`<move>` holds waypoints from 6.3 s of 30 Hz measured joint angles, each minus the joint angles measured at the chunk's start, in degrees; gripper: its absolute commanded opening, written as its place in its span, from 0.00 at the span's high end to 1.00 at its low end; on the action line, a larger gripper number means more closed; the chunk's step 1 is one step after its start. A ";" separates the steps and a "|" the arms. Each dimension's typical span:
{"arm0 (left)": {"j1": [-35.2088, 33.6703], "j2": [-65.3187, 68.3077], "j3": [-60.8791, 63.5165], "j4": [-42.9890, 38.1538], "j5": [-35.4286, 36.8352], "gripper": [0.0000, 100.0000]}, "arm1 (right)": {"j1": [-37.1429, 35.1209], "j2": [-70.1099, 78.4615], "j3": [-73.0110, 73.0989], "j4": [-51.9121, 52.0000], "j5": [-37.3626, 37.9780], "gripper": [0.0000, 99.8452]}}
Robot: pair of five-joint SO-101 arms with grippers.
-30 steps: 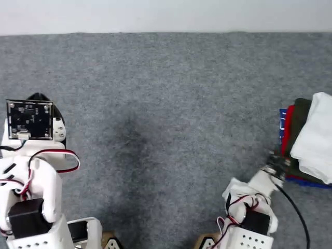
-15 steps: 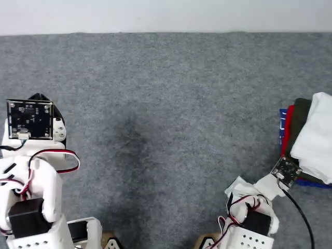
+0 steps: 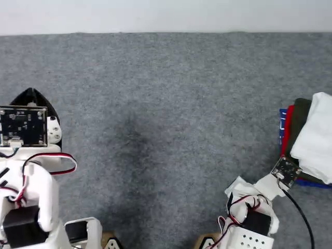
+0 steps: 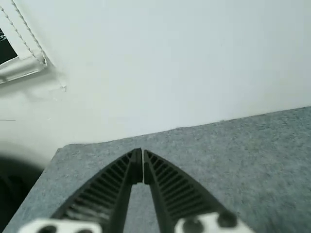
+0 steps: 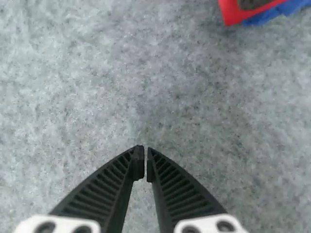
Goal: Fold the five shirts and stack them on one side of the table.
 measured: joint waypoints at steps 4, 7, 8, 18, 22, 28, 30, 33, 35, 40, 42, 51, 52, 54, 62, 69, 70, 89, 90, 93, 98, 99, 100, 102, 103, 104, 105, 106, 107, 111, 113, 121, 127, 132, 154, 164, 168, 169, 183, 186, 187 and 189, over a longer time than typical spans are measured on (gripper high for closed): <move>-3.43 8.44 -9.49 7.65 0.00 0.98 | 0.00 0.00 0.00 0.00 0.00 0.99; -7.38 17.14 -18.81 14.42 -1.14 0.98 | 0.00 0.00 0.00 0.00 0.00 0.99; -8.88 20.31 -21.71 16.62 -2.02 0.98 | 0.00 0.00 0.00 0.00 0.00 0.99; -21.10 45.98 -31.03 33.14 -18.73 0.93 | 0.00 0.00 0.00 0.00 0.00 0.99; -23.91 54.86 -31.03 36.57 -25.85 0.83 | 0.00 0.00 0.00 0.00 0.00 0.99; -28.04 67.34 -30.95 36.66 -36.13 0.82 | 0.00 0.00 0.00 0.00 0.00 0.99; -28.84 71.12 -30.95 36.66 -38.77 0.82 | 0.00 0.00 0.00 0.00 0.00 0.99; -29.54 75.96 -30.95 36.66 -41.58 0.82 | 0.00 0.00 0.00 0.00 0.00 0.99; -29.45 79.03 -30.95 36.66 -42.90 0.82 | 0.00 0.00 0.00 0.00 0.00 0.99; -30.95 85.36 -30.95 35.87 -44.22 0.82 | 0.00 0.00 0.00 0.00 0.00 0.99; -31.74 86.86 -30.95 35.16 -44.31 0.82 | 0.00 0.00 0.00 0.00 0.00 0.99; -35.69 88.26 -31.03 31.74 -46.51 0.82 | 0.00 0.00 0.00 0.00 0.00 0.99; -36.22 88.53 -31.03 30.86 -46.51 0.82 | 0.00 0.00 0.00 0.00 0.00 0.99; -36.40 89.76 -31.03 29.19 -46.51 0.82 | 0.00 0.00 0.00 0.00 0.00 0.99; -36.22 98.73 -31.82 27.08 -46.24 0.88 | 0.00 0.00 0.00 0.00 0.00 0.99; -34.81 99.69 -31.82 25.58 -44.22 0.99 | 0.00 0.00 0.00 0.00 0.00 0.99; -34.37 99.69 -31.82 25.93 -44.13 0.99 | 0.00 0.00 0.00 0.00 0.00 0.99; -6.77 56.18 -31.12 20.48 -19.25 0.99 | 0.00 0.00 0.00 0.00 0.00 0.99; -4.22 53.89 -31.21 19.78 -17.49 0.99 | 0.00 0.00 0.00 0.00 0.00 0.99; 3.25 48.70 -33.41 17.23 -11.60 0.99 | 0.00 0.00 0.00 0.00 0.00 0.99; 14.95 45.45 -39.30 13.45 -3.60 0.99 | 0.00 0.00 0.00 0.00 0.00 0.99; 17.05 45.45 -40.35 12.66 -2.46 0.99 | 0.00 0.00 0.00 0.00 0.00 0.99; 19.25 45.45 -41.23 11.96 -1.58 0.99 | 0.00 0.00 0.00 0.00 0.00 0.99; 23.56 45.45 -43.16 10.99 -0.53 0.99 | 0.00 0.00 0.00 0.00 0.00 0.99; 25.76 45.45 -44.22 10.73 -0.35 0.99 | 0.00 0.00 0.00 0.00 0.00 0.99; 27.78 45.45 -45.45 10.64 -0.18 0.99 | 0.00 0.00 0.00 0.00 0.00 0.99; 29.80 45.45 -46.86 10.55 -0.09 0.99 | 0.00 0.00 0.00 0.00 0.00 0.99; 31.74 45.45 -48.44 10.55 0.00 0.99 | 0.00 0.00 0.00 0.00 0.00 0.99; 33.23 45.45 -50.29 10.55 0.09 0.99 | 0.00 0.00 0.00 0.00 0.00 0.99; 35.96 45.10 -57.76 10.90 0.09 0.99 | 0.00 0.00 0.00 0.00 0.00 0.99; 36.22 44.66 -61.19 12.40 0.09 0.99 | 0.00 0.00 0.00 0.00 0.00 0.99; 30.77 43.78 -70.24 19.60 1.05 0.99 | 0.00 0.00 0.00 0.00 0.00 0.99; 21.19 43.69 -69.98 26.11 1.32 0.99 | 0.00 0.00 0.00 0.00 0.00 0.99; 11.78 43.69 -64.35 34.73 -1.85 0.99 | 0.00 0.00 0.00 0.00 0.00 0.99; -35.43 45.45 -6.33 -8.35 -22.24 0.96 | 0.00 0.00 0.00 0.00 0.00 0.99; -40.00 49.14 -18.37 -0.53 -16.53 0.83 | 0.00 0.00 0.00 0.00 0.00 0.99; -34.90 49.14 -26.20 10.37 -16.53 0.82 | 0.00 0.00 0.00 0.00 0.00 0.99; -32.97 49.14 -28.40 13.54 -16.53 0.82 | 0.00 0.00 0.00 0.00 0.00 0.99; 11.87 50.46 -33.05 36.84 -14.77 0.82 | 0.00 0.00 0.00 0.00 0.00 0.99; 20.66 53.80 -29.19 36.92 -13.71 0.82 | 0.00 0.00 0.00 0.00 0.00 0.99; 23.12 55.30 -28.22 36.92 -13.27 0.82 | 0.00 0.00 0.00 0.00 0.00 0.99; 26.64 58.90 -27.25 36.04 -12.48 0.80 | 0.00 0.00 0.00 0.00 0.00 0.99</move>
